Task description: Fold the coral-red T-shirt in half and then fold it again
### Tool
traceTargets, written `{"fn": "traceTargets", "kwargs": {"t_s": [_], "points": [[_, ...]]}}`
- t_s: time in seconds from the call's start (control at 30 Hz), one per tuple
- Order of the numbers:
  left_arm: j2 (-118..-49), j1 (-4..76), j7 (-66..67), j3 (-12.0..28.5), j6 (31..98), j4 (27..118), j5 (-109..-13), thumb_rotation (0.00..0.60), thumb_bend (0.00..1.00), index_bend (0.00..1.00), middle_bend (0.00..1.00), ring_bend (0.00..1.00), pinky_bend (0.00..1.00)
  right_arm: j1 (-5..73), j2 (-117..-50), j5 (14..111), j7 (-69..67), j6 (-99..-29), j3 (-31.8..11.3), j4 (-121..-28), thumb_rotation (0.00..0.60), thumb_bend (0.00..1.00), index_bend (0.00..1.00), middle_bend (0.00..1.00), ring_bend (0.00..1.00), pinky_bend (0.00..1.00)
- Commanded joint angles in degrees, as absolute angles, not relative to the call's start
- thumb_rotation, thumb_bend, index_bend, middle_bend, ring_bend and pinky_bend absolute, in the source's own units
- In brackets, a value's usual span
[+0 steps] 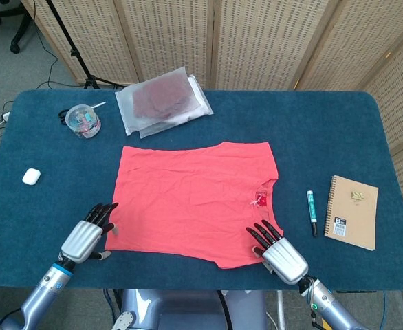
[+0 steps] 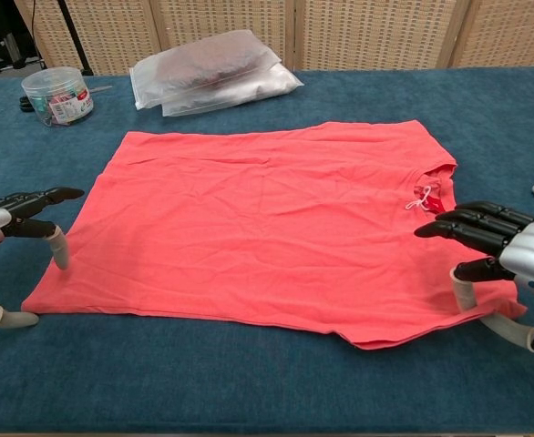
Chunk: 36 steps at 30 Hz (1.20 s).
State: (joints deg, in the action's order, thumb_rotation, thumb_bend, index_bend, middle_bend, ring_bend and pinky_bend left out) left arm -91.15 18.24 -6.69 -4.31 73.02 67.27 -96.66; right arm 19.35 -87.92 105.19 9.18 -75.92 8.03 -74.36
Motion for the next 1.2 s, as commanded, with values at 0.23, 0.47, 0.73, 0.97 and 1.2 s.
{"fn": "traceTargets", "kwargs": {"t_s": [0.23, 0.47, 0.73, 0.97, 1.2], "points": [[-91.41, 18.98, -6.78, -4.51, 72.14, 67.25, -96.17, 0.6, 0.28, 0.5, 0.0, 0.0, 0.0, 19.41, -87.77, 105.05, 9.13, -75.96, 7.95, -74.56, 0.6, 0.51, 0.53, 0.1, 0.0, 0.0], [-91.07, 19.14, -6.9, -4.89, 72.28, 67.25, -96.11, 0.6, 0.44, 0.51, 0.0, 0.0, 0.0, 19.47, -87.63, 104.89, 9.09, -75.9, 7.88, -74.78, 0.6, 0.51, 0.53, 0.11, 0.0, 0.0], [-89.93, 19.38, -7.63, -5.15, 72.29, 67.61, -95.81, 0.6, 0.52, 0.51, 0.0, 0.0, 0.0, 19.53, -87.44, 104.74, 9.11, -75.8, 7.84, -75.03, 0.6, 0.51, 0.53, 0.11, 0.0, 0.0], [-89.62, 19.66, -8.14, -5.34, 72.05, 67.85, -95.54, 0.6, 0.53, 0.51, 0.0, 0.0, 0.0, 19.57, -87.32, 104.55, 9.22, -75.64, 7.79, -75.28, 0.6, 0.51, 0.53, 0.11, 0.0, 0.0], [-90.01, 19.9, -7.85, -5.49, 71.59, 68.14, -95.26, 0.6, 0.53, 0.52, 0.0, 0.0, 0.0, 19.62, -87.16, 104.38, 9.25, -75.54, 7.71, -75.58, 0.6, 0.51, 0.53, 0.11, 0.0, 0.0]]}}
